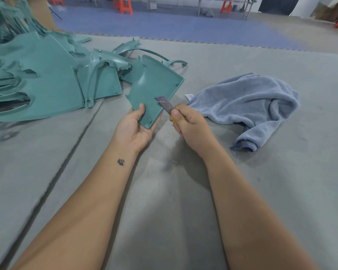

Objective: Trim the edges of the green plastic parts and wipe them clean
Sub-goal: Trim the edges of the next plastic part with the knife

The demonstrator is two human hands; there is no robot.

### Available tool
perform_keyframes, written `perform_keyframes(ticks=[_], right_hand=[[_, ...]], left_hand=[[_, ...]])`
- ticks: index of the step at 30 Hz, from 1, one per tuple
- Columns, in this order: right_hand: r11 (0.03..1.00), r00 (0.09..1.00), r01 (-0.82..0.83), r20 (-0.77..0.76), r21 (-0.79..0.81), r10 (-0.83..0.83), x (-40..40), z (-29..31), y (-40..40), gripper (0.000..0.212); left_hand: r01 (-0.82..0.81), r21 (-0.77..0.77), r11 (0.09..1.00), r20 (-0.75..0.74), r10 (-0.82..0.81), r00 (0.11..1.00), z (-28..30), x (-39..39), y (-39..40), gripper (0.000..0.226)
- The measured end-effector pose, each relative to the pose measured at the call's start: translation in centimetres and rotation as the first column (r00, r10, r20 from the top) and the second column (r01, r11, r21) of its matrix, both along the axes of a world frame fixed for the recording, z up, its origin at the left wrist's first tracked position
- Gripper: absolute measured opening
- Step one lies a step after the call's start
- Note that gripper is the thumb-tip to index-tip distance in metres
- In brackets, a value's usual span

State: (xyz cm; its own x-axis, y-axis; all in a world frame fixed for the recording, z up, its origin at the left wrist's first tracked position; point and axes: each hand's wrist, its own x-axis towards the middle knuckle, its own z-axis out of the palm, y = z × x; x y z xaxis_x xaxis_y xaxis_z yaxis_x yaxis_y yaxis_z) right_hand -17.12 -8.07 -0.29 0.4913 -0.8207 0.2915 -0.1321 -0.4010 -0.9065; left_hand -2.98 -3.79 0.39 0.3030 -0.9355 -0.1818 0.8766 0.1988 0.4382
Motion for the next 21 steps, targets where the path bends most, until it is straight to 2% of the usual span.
perform_keyframes(ticks=[4,6,8,10,18,21], right_hand=[[0.996,0.989,-0.087,-0.123,-0.032,0.083,0.33,-0.23,0.12,0.028],[0.998,0.997,-0.056,-0.047,-0.023,0.055,0.25,-0.08,0.14,0.03],[0.999,0.996,0.041,0.075,0.007,-0.041,-0.01,0.08,-0.07,0.029],[0.996,0.99,0.08,0.115,0.028,-0.082,-0.13,0.05,-0.24,0.029],[0.999,0.999,0.054,-0.005,0.001,-0.054,-0.11,-0.3,-0.44,0.035],[0.998,0.99,0.002,-0.139,-0.06,-0.011,0.19,-0.4,-0.22,0.036]], left_hand=[[-0.014,0.01,1.0,-0.025,0.015,1.0,-0.03,0.15,-0.2,0.026],[-0.008,-0.004,1.0,-0.038,0.008,0.999,-0.06,0.12,-0.22,0.025],[0.005,-0.011,1.0,-0.008,-0.005,1.0,-0.11,0.02,-0.21,0.023],[0.005,-0.01,1.0,0.026,-0.005,1.0,-0.18,-0.06,-0.2,0.023],[-0.03,0.014,0.999,0.067,0.029,0.997,-0.58,0.17,-0.51,0.021],[-0.039,-0.003,0.999,0.025,0.039,0.999,-0.66,0.2,-0.59,0.023]])
